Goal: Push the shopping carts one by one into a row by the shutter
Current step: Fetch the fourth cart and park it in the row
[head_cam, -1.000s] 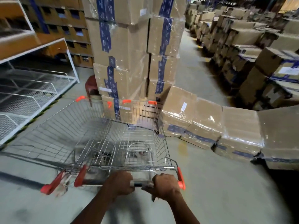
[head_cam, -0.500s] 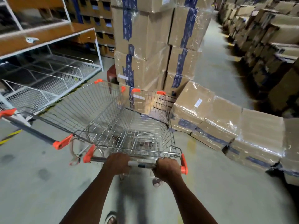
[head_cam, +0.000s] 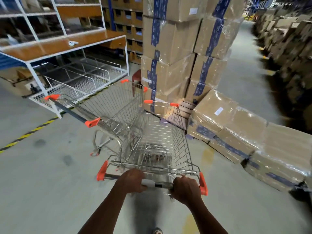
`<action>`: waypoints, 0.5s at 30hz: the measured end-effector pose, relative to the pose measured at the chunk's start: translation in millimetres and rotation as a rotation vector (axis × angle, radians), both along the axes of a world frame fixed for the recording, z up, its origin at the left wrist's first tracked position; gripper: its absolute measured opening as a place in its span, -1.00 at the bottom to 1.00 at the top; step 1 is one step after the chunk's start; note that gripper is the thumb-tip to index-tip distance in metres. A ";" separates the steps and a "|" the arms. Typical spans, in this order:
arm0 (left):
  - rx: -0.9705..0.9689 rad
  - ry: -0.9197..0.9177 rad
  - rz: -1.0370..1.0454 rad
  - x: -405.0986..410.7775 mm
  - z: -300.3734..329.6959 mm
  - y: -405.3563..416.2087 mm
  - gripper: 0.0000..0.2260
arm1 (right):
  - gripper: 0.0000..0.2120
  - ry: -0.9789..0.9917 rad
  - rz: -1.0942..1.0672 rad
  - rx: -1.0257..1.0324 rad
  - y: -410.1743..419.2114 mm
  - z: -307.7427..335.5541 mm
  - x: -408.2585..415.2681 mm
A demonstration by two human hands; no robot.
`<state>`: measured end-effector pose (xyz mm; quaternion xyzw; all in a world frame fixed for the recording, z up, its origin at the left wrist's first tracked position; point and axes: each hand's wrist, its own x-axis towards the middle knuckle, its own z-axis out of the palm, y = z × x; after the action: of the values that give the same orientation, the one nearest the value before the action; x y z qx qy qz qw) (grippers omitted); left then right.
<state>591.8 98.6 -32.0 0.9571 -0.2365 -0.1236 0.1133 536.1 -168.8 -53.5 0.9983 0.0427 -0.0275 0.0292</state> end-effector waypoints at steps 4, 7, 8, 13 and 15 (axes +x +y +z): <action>0.019 0.057 0.070 -62.8 -8.0 4.8 -0.65 | -0.63 0.007 0.103 -0.026 4.0 2.1 -54.2; 0.026 0.045 0.087 -108.2 -11.0 5.1 -0.67 | -0.62 0.027 0.159 -0.025 3.2 6.6 -85.1; 0.030 0.049 0.092 -123.4 -12.0 4.6 -0.68 | -0.62 0.040 0.177 -0.018 3.1 8.7 -95.6; 0.062 0.023 0.128 -190.3 -14.3 -1.8 -0.68 | -0.63 0.081 0.264 -0.016 -2.7 16.4 -139.2; 0.065 0.007 0.174 -213.9 -14.1 -5.8 -0.69 | -0.63 0.073 0.297 -0.029 -7.9 16.8 -150.3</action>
<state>377.9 92.8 -46.1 0.9767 -0.1481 -0.1244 0.0933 385.9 -176.7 -36.7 0.9788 0.1907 -0.0596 0.0457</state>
